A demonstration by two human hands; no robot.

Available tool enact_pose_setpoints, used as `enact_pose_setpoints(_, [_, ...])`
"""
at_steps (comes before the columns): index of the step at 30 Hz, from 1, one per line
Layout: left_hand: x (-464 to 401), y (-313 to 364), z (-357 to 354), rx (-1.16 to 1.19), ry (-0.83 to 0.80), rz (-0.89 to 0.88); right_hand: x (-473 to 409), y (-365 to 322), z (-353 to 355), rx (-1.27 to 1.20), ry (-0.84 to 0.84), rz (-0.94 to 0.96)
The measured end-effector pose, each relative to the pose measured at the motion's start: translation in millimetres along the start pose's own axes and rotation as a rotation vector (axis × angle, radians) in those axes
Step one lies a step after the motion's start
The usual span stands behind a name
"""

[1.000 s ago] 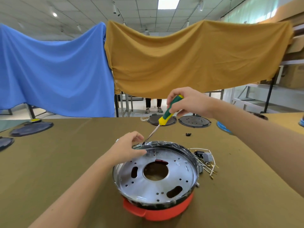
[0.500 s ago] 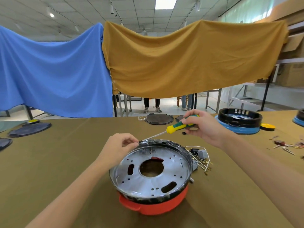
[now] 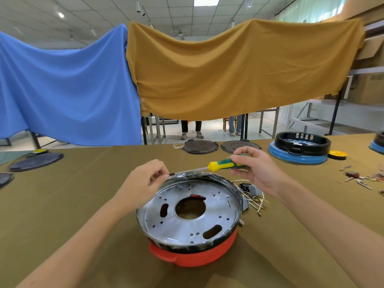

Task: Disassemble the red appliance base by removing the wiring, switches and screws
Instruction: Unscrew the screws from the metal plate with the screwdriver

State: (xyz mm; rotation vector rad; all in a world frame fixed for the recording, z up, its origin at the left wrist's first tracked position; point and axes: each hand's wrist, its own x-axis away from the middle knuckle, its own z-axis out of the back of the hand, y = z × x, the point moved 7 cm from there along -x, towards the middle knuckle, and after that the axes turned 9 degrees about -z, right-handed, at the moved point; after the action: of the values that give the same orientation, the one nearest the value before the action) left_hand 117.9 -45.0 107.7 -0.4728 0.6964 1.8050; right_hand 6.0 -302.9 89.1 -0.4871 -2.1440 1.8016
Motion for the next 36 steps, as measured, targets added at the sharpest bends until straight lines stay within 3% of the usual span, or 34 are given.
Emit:
enact_pose_setpoints(4, [2,7,5,-0.033,-0.020,-0.070,2,5,0,-0.010,-0.018,-0.026])
enact_pose_setpoints(12, [-4,10,-1,-0.049,-0.098,-0.020,-3,8,-5,0.017,-0.022,-0.027])
enact_pose_setpoints(17, [-6,6,5,-0.114,-0.042,0.027,-4,12,-5,0.083,-0.026,-0.013])
enact_pose_setpoints(21, [-5,19,9,-0.189,0.026,-0.056,-6,23,-2,0.072,0.068,-0.041])
enact_pose_setpoints(26, [-2,24,12,-0.236,0.028,-0.086,-2,21,-1,0.023,0.025,-0.014])
enact_pose_setpoints(33, [0,40,12,-0.135,-0.107,-0.208,2,17,4,0.040,0.014,-0.050])
enact_pose_setpoints(36, [1,40,17,-0.074,-0.045,-0.216,5,15,3,0.044,-0.007,-0.044])
